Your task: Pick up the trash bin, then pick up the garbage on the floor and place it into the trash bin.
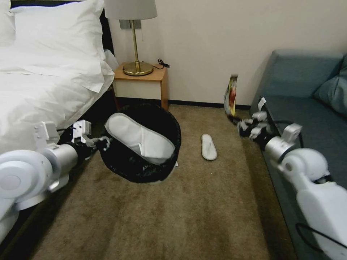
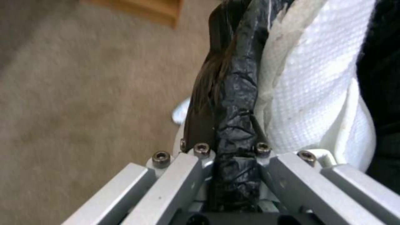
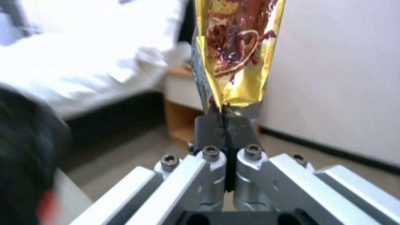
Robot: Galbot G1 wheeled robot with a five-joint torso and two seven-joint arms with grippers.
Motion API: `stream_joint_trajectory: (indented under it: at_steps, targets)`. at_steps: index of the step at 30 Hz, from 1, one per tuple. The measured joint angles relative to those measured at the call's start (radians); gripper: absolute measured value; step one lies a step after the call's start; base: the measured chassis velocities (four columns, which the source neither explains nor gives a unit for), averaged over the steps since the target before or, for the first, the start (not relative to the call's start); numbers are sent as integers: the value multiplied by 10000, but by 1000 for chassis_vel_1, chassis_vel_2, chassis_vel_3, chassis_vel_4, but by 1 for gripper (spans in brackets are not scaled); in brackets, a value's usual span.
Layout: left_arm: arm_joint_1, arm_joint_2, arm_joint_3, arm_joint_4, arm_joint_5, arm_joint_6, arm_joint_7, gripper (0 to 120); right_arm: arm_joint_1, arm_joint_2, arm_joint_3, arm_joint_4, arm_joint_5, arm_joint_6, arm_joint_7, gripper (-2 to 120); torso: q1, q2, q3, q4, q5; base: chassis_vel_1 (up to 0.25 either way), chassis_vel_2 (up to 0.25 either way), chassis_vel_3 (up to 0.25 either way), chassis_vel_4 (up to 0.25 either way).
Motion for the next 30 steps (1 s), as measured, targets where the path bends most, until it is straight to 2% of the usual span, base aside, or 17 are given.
stream_joint_trajectory:
  at_steps: [2,3,5,11,17,30]
  targets:
    - [22,51,397,-181,-286,-1,-294,3,170,-303,-190,697,430,-61,-5,0,0,0,0,0,1,0,0,0,0]
    - [22,51,397,-181,-286,-1,-294,3,170,-303,-190,697,430,-61,-5,0,0,0,0,0,1,0,0,0,0]
    - [24,114,725,-339,-731,-1,-607,3,290,-584,-529,1501,927,-162,101,0,0,0,0,-1,-1,0,0,0,0]
    - [38,105,1117,-393,-982,-2,-916,3,312,-870,-1643,2876,1410,-391,450,0,0,-1,-1,0,1,0,0,0,0]
    - [-31,55,1255,-305,-1010,-2,-953,3,243,-745,-2406,3518,1622,-709,632,0,0,0,-1,0,0,0,0,0,0]
    - [-349,-68,1198,116,-1067,-1,-919,3,-381,-1073,-2732,3861,1685,-1177,446,0,0,0,-1,0,0,0,0,0,0]
